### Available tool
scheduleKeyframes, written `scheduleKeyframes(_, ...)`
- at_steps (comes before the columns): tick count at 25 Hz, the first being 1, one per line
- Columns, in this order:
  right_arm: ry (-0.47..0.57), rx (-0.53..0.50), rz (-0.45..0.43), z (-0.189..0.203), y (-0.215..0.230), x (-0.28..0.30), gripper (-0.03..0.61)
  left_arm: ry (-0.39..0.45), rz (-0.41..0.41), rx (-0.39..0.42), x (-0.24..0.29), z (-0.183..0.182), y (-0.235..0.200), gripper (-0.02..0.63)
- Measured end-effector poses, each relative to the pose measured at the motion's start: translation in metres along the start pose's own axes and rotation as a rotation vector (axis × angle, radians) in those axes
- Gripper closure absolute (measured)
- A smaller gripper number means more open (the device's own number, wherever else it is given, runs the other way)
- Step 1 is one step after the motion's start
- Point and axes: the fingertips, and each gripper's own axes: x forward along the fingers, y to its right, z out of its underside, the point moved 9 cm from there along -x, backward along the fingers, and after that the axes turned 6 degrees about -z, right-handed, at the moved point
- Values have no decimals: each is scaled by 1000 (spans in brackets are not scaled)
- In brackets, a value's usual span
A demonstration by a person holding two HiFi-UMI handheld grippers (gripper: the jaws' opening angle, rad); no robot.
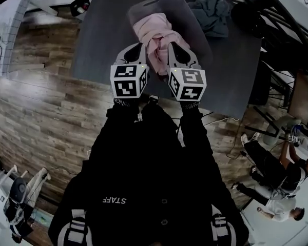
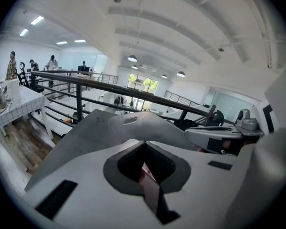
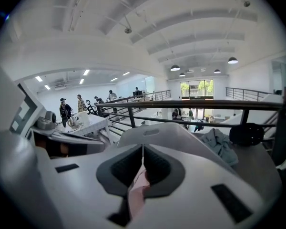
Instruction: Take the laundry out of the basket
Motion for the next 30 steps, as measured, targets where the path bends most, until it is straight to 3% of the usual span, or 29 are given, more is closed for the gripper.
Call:
scheduleKeyframes(9,-59,4,-40,1,9,32,554,-12,-14,-2,21,-14,-10,614)
scheduleKeyframes(12,-90,2,-52,4,15,44,492,-17,-19,-5,28,-16,-12,614)
scheduleKeyframes(17,-160,2,-83,13,23,61,441,-37,-23,-12,37,-16,-13,614)
scheduleKeyframes(30,-316,10,-126,42,49,105,342,-68,-38,-24,55,-17,-23,614)
